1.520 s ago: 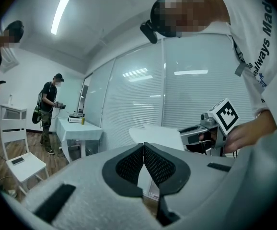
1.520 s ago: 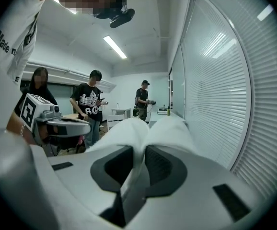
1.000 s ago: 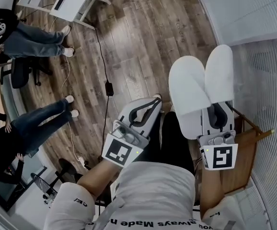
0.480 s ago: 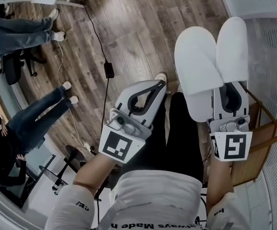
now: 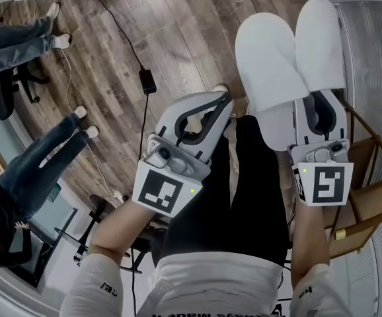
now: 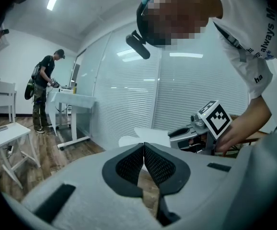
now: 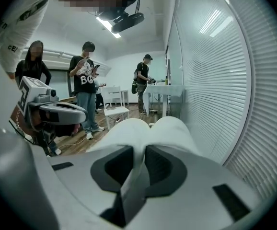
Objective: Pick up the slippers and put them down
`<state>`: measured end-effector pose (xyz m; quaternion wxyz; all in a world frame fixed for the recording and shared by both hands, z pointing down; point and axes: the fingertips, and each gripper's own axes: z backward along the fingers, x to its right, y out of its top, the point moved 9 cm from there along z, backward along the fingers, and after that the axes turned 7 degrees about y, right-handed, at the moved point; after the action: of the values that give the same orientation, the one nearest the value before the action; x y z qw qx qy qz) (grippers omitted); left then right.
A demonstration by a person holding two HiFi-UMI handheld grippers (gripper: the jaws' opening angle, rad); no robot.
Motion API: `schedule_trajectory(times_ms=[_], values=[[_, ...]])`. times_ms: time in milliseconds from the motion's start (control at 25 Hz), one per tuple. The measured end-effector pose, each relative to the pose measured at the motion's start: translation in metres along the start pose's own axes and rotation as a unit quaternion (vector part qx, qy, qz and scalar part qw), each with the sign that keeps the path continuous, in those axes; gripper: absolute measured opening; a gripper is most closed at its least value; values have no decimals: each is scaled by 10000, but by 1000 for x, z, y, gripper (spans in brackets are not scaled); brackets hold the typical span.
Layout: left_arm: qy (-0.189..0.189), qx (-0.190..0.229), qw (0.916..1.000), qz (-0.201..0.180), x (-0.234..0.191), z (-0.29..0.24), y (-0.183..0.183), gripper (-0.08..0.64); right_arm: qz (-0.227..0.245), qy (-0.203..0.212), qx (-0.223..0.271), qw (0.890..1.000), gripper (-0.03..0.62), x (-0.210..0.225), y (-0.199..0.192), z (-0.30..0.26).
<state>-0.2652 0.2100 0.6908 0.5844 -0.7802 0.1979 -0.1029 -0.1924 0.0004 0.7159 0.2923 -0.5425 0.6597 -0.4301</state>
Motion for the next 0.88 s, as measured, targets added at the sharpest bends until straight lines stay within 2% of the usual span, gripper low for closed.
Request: schedule_trajectory(times_ms=[240,400,680,880], values=[[-54,-20,9999,-104,-15,-20,-52,13,152,104,-144,9997,63,14,-49,-31],[-133,15,9998,-163,-25,-40,-92,12,328,144,-56,9993,63,24,-80,-59],[-249,17,9994,-241,-43,-82,-164,12,509,388,-203,9977,63,43,-144,-107],[-373,89,9987,-342,-53,-110,-213,12,722,627,-118,9953,63,55,-192,-144]])
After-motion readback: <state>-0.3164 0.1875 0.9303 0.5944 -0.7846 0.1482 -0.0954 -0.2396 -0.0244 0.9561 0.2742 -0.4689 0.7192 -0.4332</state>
